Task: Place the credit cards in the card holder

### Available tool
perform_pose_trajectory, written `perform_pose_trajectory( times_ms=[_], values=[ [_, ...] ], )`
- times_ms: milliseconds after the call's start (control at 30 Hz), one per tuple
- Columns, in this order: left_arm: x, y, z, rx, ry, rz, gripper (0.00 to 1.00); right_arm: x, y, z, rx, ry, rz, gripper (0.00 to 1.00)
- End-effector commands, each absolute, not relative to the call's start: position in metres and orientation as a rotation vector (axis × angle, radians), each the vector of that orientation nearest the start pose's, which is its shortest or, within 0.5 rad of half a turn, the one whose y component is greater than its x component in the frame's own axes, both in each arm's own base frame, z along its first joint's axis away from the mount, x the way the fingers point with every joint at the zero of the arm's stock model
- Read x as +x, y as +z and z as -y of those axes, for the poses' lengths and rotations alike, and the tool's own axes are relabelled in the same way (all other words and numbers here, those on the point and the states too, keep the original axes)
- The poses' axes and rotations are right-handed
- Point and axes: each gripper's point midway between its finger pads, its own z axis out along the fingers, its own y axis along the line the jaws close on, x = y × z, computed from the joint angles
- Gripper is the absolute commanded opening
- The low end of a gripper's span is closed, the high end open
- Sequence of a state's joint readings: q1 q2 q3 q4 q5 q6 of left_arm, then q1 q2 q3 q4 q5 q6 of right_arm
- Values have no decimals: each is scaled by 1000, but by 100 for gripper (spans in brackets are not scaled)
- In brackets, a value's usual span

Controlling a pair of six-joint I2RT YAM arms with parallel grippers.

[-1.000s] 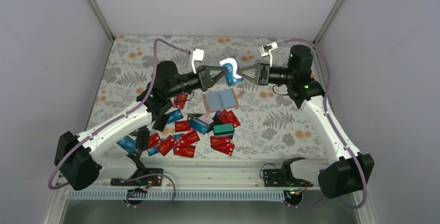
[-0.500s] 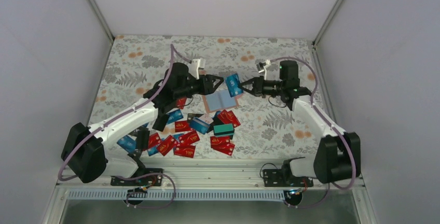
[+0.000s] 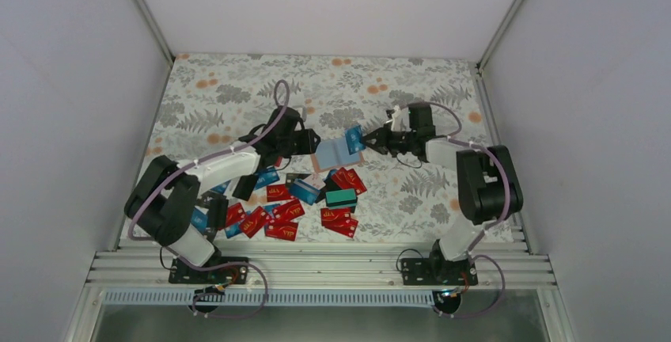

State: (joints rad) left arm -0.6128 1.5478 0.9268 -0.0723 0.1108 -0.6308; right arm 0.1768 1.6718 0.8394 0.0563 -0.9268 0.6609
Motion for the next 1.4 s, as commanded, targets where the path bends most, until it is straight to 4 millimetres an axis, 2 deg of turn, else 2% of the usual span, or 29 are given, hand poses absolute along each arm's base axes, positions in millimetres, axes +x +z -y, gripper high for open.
perform_pose_trajectory(
  times_ms=[0,233,467,800,1367],
  values=[
    [352,102,261,54,-682,-2436,41,370,93,-214,42,1423,-2405,4],
    [354,69,261,80,-639,-2522,35,368,66,-229,-39,1405,-2451,4],
    [353,50,259,93,-608,-2566,27,367,65,-238,-134,1394,-2441,4],
    [352,37,259,98,-604,-2598,24,362,58,-246,-195,1418,-2448,4],
    [349,25,263,102,-625,-2626,23,361,40,-247,-130,1431,-2524,4]
  ],
)
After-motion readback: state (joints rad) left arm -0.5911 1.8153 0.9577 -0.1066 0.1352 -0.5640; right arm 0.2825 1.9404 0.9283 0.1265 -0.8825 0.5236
